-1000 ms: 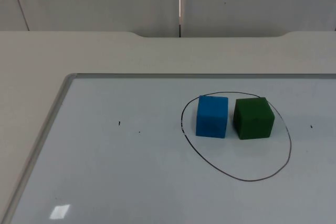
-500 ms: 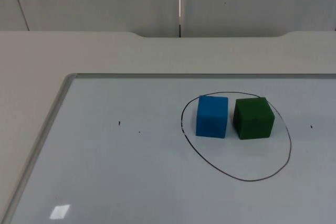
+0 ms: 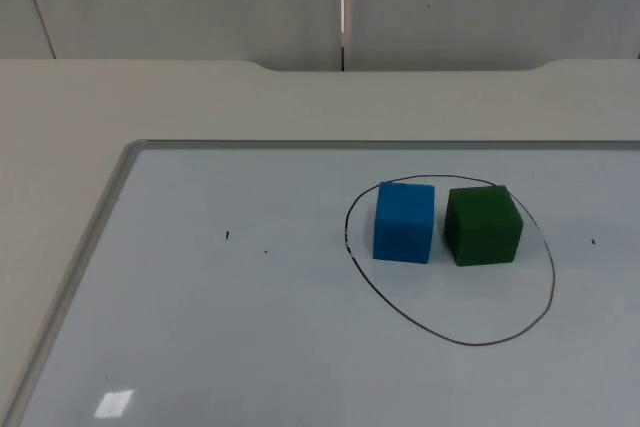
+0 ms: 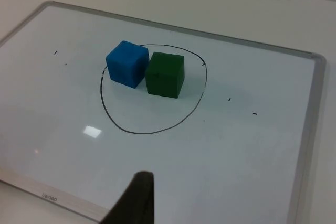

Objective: Push the two cubes into the marked area.

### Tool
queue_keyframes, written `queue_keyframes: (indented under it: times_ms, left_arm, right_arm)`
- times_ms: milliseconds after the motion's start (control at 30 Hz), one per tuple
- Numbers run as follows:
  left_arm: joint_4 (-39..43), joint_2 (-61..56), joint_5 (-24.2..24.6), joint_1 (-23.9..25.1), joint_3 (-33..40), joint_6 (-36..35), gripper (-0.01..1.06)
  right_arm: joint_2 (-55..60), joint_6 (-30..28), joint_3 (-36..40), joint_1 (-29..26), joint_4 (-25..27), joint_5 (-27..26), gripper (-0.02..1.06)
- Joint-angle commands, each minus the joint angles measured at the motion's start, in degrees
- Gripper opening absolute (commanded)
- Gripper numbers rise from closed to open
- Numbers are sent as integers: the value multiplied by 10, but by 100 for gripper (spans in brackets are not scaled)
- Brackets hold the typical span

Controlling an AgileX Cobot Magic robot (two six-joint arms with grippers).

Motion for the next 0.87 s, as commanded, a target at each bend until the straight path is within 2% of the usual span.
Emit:
queue_keyframes:
  times_ms: [0,333,833]
  left_arm:
    - [3,-2,-5,1,4,0,105]
    - [3,-2,-5,1,4,0,105]
    - [3,-2,-5,1,4,0,105]
  right_arm:
    - [-2,0,1,-2,2,-2,105]
    - [-2,0,1,-11,2,-2,105]
    - [-2,0,1,-130,2,-2,105]
